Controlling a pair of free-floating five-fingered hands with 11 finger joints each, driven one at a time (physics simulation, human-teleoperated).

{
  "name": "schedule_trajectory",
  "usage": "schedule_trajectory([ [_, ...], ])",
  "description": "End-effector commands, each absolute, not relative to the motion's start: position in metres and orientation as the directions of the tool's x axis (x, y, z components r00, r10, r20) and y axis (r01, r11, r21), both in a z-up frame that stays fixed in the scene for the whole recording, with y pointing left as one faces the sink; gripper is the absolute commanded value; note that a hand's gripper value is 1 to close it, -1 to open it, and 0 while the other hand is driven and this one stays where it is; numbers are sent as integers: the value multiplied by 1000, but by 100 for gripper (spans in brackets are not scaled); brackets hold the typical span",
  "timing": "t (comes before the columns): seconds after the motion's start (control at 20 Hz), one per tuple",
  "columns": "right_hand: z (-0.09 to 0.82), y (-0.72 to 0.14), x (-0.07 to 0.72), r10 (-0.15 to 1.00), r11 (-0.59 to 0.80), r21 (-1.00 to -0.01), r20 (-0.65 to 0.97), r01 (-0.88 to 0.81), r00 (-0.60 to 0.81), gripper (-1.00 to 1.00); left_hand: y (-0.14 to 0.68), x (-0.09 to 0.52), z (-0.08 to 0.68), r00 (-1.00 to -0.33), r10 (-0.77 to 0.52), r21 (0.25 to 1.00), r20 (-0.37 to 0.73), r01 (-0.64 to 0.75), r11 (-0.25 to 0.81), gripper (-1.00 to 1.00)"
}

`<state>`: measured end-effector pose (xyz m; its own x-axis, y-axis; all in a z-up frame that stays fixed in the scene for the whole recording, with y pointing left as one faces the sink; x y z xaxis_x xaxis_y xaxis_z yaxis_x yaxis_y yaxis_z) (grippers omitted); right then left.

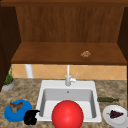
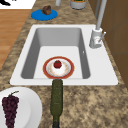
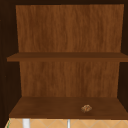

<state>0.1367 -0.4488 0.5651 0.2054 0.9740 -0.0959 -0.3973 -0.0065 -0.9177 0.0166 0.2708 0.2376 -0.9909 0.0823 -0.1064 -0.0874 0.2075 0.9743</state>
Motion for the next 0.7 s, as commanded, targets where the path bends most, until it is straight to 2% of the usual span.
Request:
schedule_trajectory([
  [0.0, 549, -423, 122, 978, 52, -939, -21, -340, 209, -100, 271, 17, 238, -991, 82, 974, -106, -87, 208, 0],
  [0.4, 526, -386, 104, 954, 71, -971, -2, -229, 301, -100, 271, 17, 238, -991, 82, 974, -106, -87, 208, 0],
  [0.65, 505, -362, 127, 929, 62, -967, -35, -248, 368, -100, 271, 17, 238, -991, 82, 974, -106, -87, 208, 0],
])
